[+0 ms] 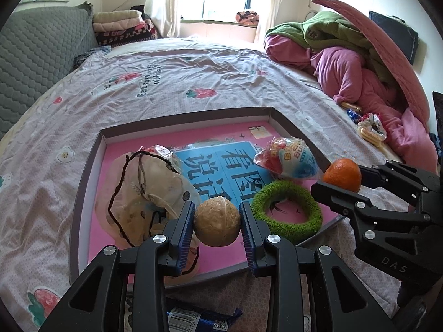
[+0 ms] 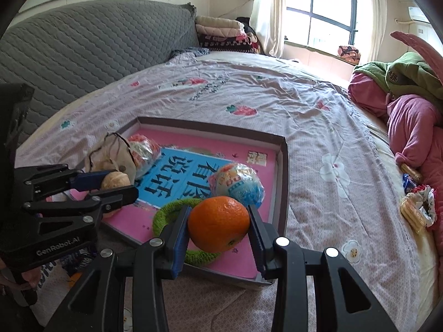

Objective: Organize objects
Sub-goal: 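Carry the walnut with the left tool while the right carries the orange over the tray, then lower the walnut onto the book and open the left tool while the right lowers the orange, then open the right tool to release the orange inside the tray, then withdraw both open tools toward the blue snack packet and small orange on the bed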

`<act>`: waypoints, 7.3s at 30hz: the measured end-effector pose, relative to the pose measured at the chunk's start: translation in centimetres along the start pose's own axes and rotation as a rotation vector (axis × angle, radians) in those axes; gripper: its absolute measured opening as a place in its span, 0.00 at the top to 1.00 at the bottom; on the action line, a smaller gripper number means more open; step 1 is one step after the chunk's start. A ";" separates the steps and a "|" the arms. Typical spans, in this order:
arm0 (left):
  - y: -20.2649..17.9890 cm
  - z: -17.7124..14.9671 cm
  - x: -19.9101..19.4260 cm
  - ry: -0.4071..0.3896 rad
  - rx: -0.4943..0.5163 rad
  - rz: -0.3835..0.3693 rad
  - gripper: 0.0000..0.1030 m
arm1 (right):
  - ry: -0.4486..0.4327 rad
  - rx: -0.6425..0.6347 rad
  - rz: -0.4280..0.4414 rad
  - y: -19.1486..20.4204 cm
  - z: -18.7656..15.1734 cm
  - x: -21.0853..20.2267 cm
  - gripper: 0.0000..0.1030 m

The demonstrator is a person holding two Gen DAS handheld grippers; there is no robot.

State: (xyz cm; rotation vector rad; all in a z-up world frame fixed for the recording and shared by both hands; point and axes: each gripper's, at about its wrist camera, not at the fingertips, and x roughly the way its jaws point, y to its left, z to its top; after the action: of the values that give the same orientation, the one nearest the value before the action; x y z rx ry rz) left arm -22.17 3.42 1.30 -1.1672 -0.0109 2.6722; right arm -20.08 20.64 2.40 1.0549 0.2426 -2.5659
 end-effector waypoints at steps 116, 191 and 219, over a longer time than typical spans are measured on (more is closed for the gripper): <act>1.3 -0.6 3.3 0.161 -0.038 -0.012 0.44 | 0.063 0.045 0.011 -1.0 -0.4 1.2 0.61; 2.1 -5.7 -5.8 0.069 0.205 0.026 0.31 | 0.058 -0.291 0.299 10.1 -5.5 -3.6 0.42; 1.5 -7.1 -4.0 0.159 0.221 -0.008 0.31 | 0.134 -0.347 0.347 12.6 -7.0 -1.3 0.42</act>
State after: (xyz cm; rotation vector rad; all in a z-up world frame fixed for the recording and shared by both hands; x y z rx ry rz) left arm -14.70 0.51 -0.81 -1.2966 0.2967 2.4888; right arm -9.77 11.36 -1.93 1.0325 0.4742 -2.0570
